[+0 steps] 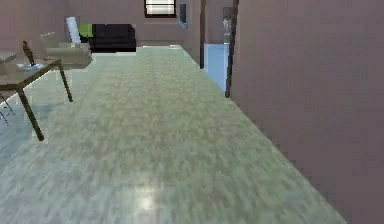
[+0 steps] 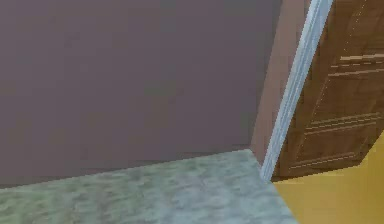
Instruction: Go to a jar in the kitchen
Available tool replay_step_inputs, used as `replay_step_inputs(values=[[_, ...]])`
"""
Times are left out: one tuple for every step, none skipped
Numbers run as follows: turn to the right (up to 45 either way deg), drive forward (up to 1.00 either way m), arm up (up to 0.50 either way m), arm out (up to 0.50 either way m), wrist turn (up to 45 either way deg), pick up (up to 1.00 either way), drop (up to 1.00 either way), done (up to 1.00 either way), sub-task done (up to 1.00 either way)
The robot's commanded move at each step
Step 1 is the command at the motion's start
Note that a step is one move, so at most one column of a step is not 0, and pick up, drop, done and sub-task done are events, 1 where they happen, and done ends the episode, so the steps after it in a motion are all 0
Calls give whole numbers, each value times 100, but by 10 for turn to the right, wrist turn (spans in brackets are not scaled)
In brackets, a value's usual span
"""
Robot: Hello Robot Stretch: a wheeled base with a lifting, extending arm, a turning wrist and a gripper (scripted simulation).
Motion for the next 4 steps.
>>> replay_step_inputs(values=[[0,100,0,0,0,0,0,0,0],[0,100,0,0,0,0,0,0,0],[-30,0,0,0,0,0,0,0,0],[0,100,0,0,0,0,0,0,0]])
